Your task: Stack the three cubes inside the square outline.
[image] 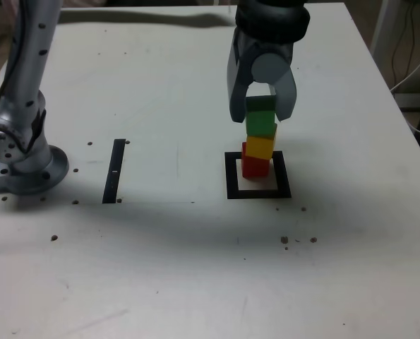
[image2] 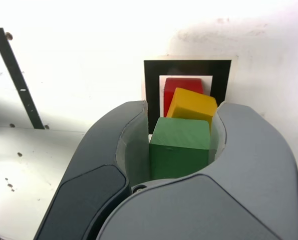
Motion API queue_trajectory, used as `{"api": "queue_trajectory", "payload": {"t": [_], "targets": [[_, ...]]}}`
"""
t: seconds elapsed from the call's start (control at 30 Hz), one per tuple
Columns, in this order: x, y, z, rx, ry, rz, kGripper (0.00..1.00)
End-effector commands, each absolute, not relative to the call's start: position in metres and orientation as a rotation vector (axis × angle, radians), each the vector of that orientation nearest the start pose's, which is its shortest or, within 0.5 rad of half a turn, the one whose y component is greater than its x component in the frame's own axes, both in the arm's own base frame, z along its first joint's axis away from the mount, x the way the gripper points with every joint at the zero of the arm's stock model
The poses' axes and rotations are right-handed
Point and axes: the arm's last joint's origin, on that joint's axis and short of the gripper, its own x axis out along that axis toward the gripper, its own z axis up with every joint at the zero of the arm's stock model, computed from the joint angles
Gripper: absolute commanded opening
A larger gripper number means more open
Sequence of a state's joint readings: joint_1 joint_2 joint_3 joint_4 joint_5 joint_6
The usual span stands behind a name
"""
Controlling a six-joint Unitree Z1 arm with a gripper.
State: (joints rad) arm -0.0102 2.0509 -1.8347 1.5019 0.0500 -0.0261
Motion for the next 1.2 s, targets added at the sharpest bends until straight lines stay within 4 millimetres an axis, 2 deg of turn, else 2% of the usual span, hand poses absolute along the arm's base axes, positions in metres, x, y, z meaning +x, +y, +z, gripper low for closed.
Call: {"api": "queue_trajectory", "payload": {"t": [0.0, 0.43, 0.77, 1.0, 1.17], "targets": [[0.3697, -0.0017, 0.3037, 0.040, 1.723, 0.057, 0.05], [0.3693, -0.0009, 0.3063, 0.060, 1.713, 0.072, 0.10], [0.3671, -0.0010, 0.3078, 0.059, 1.715, 0.070, 0.25], [0.3644, -0.0016, 0.3099, 0.054, 1.724, 0.058, 0.42], [0.3614, -0.0022, 0.3132, 0.043, 1.721, 0.047, 0.44]]}}
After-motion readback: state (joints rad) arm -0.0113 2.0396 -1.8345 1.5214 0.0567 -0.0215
